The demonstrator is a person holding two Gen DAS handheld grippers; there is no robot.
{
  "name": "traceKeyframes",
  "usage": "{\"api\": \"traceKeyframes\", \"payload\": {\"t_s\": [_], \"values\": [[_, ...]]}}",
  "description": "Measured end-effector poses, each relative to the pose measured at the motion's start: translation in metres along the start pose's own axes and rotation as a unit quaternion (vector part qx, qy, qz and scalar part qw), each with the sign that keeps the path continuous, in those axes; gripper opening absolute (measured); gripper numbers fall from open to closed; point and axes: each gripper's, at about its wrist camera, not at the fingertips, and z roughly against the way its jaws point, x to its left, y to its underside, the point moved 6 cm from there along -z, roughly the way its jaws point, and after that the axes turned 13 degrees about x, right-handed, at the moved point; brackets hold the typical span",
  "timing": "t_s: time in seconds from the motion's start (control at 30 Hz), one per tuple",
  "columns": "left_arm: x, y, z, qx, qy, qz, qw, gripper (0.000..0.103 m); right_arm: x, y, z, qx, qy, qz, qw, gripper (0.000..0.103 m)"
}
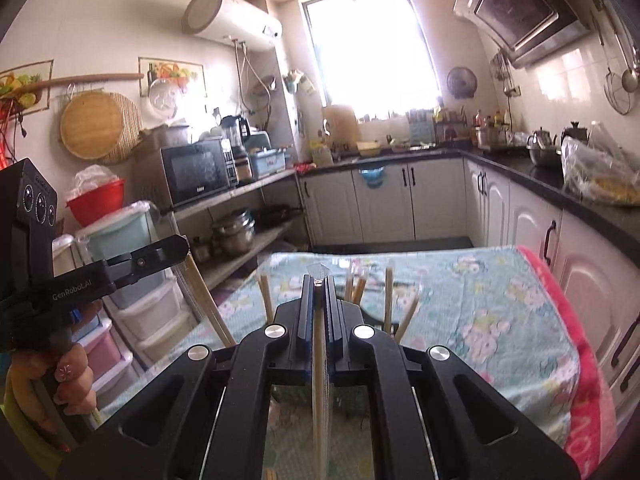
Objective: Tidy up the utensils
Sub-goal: 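Lift the chopstick with the left gripper and carry it over the caddy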
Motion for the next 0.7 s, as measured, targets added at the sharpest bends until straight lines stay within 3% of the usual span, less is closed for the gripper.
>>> {"api": "traceKeyframes", "payload": {"t_s": [0.33,0.7], "values": [[-0.014,-0.042,0.01,-0.039,0.001,-0.019,0.9991,0.0,0.004,-0.041,0.015,-0.051,0.003,0.009,0.999,0.005],[-0.021,-0.073,0.012,-0.068,-0.023,-0.039,0.9967,0.0,0.009,-0.09,0.02,-0.102,0.004,0.027,0.994,0.005]]}}
